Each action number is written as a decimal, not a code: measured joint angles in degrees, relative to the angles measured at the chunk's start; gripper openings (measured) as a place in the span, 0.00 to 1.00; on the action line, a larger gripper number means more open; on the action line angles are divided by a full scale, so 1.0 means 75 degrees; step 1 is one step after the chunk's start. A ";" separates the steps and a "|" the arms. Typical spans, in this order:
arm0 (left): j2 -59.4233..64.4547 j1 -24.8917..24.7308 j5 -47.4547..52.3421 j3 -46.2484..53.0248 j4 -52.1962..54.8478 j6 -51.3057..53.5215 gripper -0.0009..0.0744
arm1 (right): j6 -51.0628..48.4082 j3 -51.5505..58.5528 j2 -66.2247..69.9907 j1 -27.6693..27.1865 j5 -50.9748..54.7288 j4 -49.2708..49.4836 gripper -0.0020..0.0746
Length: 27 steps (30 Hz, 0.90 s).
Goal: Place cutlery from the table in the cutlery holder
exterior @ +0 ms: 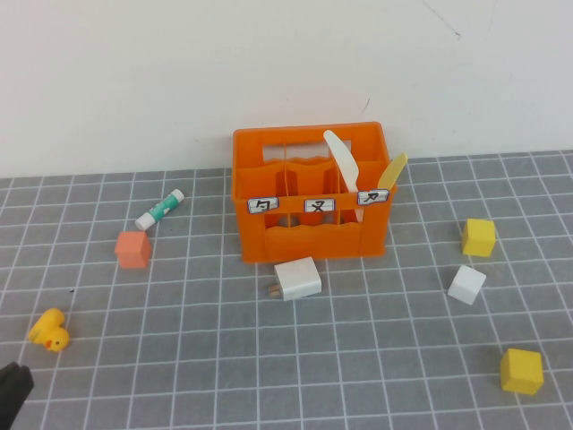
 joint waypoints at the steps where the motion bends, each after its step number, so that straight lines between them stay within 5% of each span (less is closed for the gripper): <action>1: 0.0000 0.0000 -0.0128 0.0037 0.0037 0.0000 0.01 | 0.0000 0.0220 -0.0177 0.0000 0.0000 0.0015 0.02; 27: 0.0000 0.0000 -0.0327 0.0089 0.1094 0.0017 0.01 | 0.0011 0.0782 -0.0717 0.0000 0.0018 0.0093 0.02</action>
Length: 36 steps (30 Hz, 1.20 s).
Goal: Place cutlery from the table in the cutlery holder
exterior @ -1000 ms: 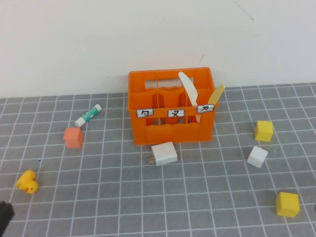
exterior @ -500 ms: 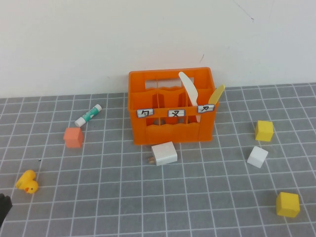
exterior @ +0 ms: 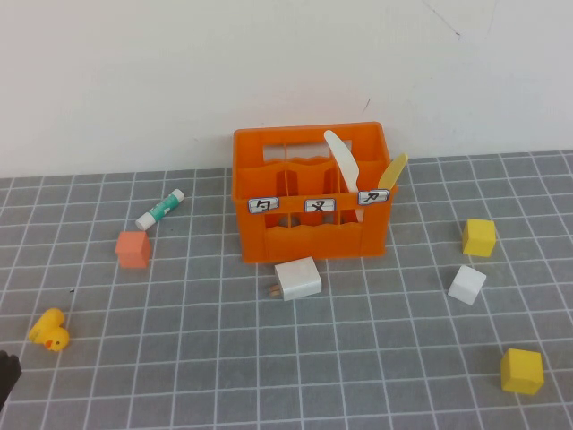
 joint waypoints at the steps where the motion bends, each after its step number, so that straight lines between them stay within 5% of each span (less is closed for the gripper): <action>1: 0.0000 0.0000 0.0000 0.0000 0.0000 0.0000 0.01 | 0.0000 0.0000 0.0000 0.0000 0.0000 0.0000 0.02; 8: -0.0478 0.0360 0.0535 0.0043 -0.0307 0.0231 0.01 | 0.0000 0.0000 0.0000 0.0000 0.0003 0.0034 0.02; 13: -0.1167 0.1810 0.0521 0.0067 -0.1463 0.1865 0.01 | 0.0005 0.0000 0.0000 0.0000 0.0003 0.0057 0.02; 21: -0.1352 0.3707 0.0522 0.1002 -0.2930 0.2327 0.01 | 0.0005 0.0000 0.0000 0.0000 0.0017 0.0057 0.02; 36: -0.1367 0.3826 0.0230 0.2026 -0.3266 0.2153 0.01 | 0.0018 0.0000 0.0000 0.0000 0.0045 0.0057 0.02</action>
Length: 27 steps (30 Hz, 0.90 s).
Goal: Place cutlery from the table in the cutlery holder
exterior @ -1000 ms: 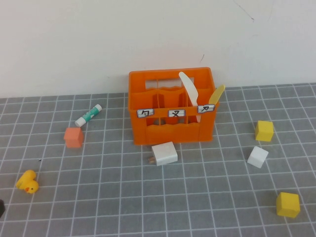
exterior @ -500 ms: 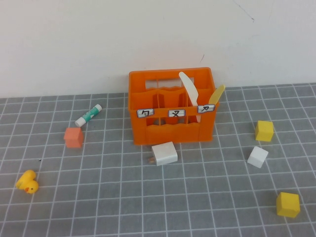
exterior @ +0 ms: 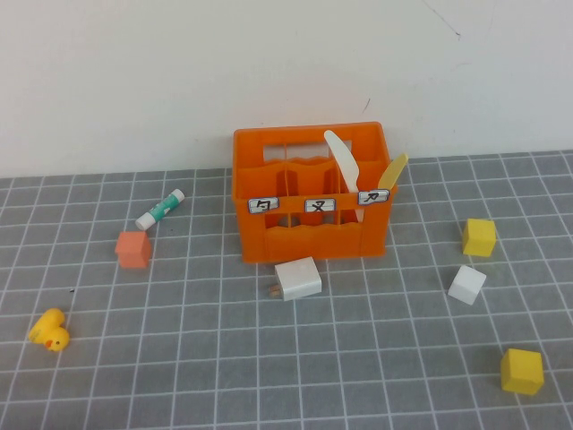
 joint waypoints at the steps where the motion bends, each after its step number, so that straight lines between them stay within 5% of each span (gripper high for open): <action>1: 0.0000 0.0000 0.0000 0.0000 0.0000 0.0000 0.01 | 0.0000 0.0000 0.0000 0.0000 0.0000 0.0000 0.02; 27: 0.0000 0.0000 0.0000 0.0000 -0.0007 -0.0012 0.01 | 0.0003 0.0428 -0.1249 0.0353 -0.0011 0.0076 0.02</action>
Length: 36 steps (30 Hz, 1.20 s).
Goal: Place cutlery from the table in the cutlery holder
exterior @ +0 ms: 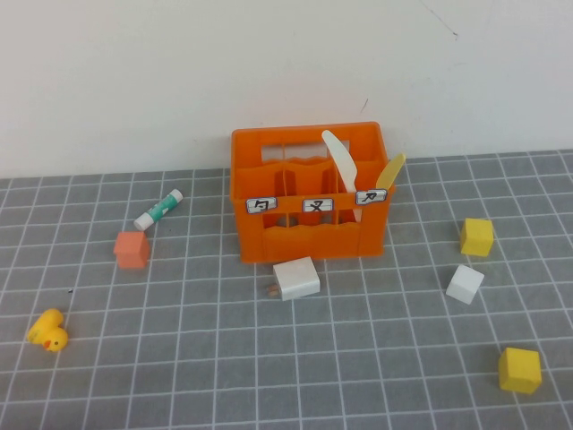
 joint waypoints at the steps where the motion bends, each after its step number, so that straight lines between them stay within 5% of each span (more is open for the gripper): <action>1: 0.0000 0.0014 0.0000 0.0000 0.0000 0.0000 0.01 | 0.0000 0.0125 -0.0220 -0.0068 0.0014 0.0000 0.02; 14: 0.0000 0.0012 -0.0004 0.0000 -0.0012 0.0000 0.01 | 0.0174 0.1264 -0.2255 -0.3587 -0.0436 -0.0862 0.02; 21: 0.0000 0.0012 -0.0004 0.0000 -0.0012 0.0000 0.01 | 0.2388 0.2149 -0.2255 -0.4880 -0.1812 -0.1607 0.02; 26: 0.0000 0.0012 -0.0004 0.0000 -0.0012 0.0000 0.01 | 0.3542 0.2164 -0.2255 -0.5257 -0.1418 -0.2239 0.02; 36: 0.0000 0.0012 -0.0016 0.0000 -0.0018 -0.0016 0.01 | 0.3723 0.2149 -0.2255 -0.5301 -0.1298 -0.2336 0.02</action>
